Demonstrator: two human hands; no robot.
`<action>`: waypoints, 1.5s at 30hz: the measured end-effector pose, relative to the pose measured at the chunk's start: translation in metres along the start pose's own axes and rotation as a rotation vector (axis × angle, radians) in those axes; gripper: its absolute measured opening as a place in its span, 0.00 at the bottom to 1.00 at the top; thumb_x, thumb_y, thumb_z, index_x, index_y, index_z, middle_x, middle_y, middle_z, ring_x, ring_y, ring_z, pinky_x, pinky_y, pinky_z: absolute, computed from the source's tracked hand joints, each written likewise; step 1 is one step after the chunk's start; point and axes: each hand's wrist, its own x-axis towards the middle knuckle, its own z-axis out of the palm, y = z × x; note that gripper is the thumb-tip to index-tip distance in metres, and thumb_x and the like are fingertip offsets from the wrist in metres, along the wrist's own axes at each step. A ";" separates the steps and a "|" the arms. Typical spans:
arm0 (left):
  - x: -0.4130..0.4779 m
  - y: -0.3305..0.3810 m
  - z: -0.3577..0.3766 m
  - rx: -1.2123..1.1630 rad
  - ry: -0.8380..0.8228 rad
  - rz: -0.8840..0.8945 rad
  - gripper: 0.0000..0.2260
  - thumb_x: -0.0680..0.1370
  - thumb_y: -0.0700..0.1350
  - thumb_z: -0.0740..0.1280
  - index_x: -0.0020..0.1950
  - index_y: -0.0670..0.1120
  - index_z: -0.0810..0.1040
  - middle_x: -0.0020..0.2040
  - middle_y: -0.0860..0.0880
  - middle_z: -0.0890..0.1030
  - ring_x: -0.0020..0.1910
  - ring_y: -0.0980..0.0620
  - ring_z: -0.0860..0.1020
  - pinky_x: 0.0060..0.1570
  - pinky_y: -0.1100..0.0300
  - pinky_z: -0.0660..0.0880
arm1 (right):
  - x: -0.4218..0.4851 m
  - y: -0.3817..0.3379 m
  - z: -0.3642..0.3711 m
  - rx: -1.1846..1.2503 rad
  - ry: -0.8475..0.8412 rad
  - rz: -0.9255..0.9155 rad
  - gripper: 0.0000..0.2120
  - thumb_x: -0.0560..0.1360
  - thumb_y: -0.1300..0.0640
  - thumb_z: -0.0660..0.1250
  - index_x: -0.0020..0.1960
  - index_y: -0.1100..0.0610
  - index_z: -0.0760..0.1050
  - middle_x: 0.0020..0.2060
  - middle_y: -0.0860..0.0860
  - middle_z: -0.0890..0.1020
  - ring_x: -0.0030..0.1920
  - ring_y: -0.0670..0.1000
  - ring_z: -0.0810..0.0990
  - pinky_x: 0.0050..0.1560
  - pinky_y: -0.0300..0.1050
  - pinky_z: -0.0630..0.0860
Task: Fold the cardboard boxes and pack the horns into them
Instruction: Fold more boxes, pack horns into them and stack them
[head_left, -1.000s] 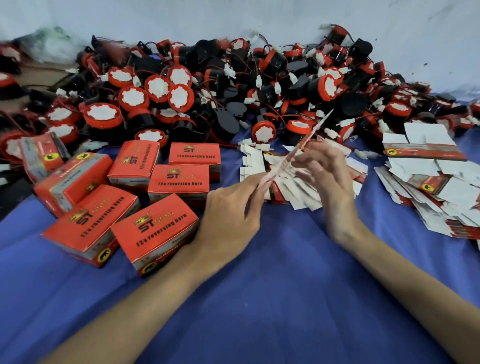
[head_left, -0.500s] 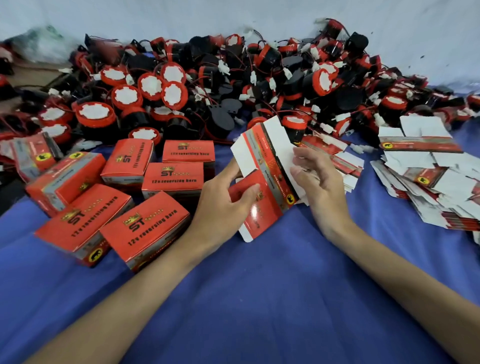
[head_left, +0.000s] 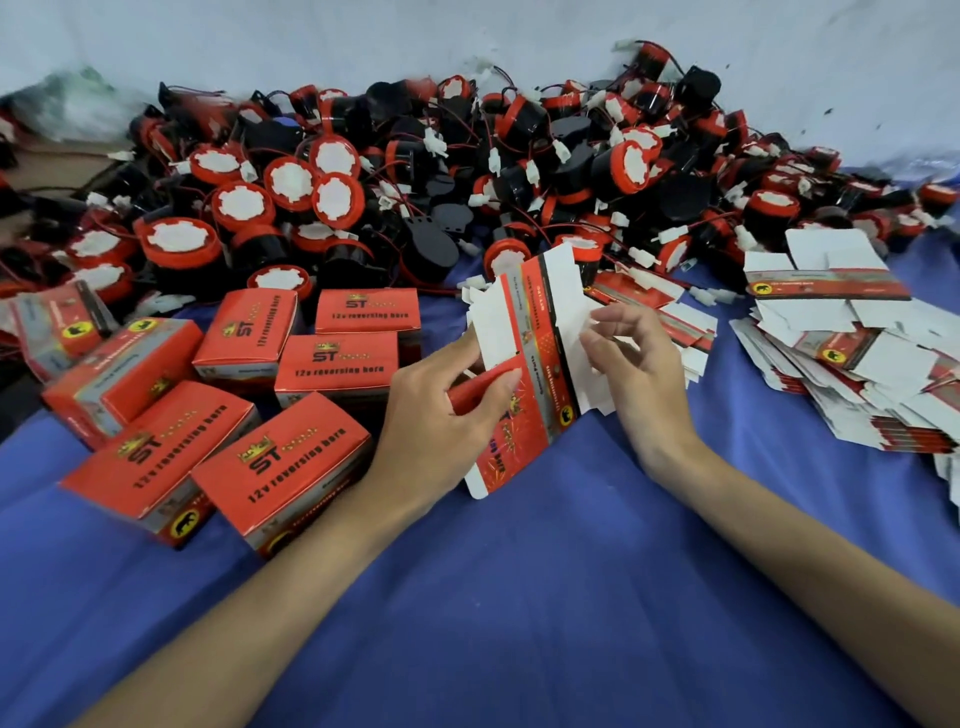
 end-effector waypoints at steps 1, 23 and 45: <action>-0.001 -0.001 0.000 0.060 0.015 0.054 0.17 0.78 0.43 0.67 0.67 0.44 0.76 0.56 0.50 0.83 0.50 0.58 0.81 0.50 0.60 0.79 | 0.000 0.000 -0.001 0.012 0.002 0.002 0.08 0.77 0.62 0.66 0.49 0.48 0.74 0.41 0.44 0.77 0.39 0.41 0.74 0.45 0.37 0.72; -0.006 -0.009 -0.001 0.376 0.031 0.564 0.28 0.75 0.28 0.67 0.71 0.45 0.65 0.57 0.46 0.79 0.48 0.48 0.80 0.37 0.49 0.79 | -0.005 -0.013 -0.003 0.351 -0.207 -0.014 0.11 0.76 0.51 0.55 0.38 0.52 0.73 0.46 0.44 0.83 0.51 0.45 0.78 0.58 0.41 0.71; -0.003 -0.013 -0.002 0.396 0.023 0.459 0.16 0.76 0.36 0.69 0.64 0.43 0.78 0.48 0.43 0.79 0.44 0.46 0.79 0.40 0.50 0.78 | 0.000 -0.009 -0.011 0.376 -0.280 0.094 0.28 0.76 0.41 0.49 0.40 0.55 0.84 0.45 0.53 0.85 0.53 0.53 0.81 0.61 0.49 0.71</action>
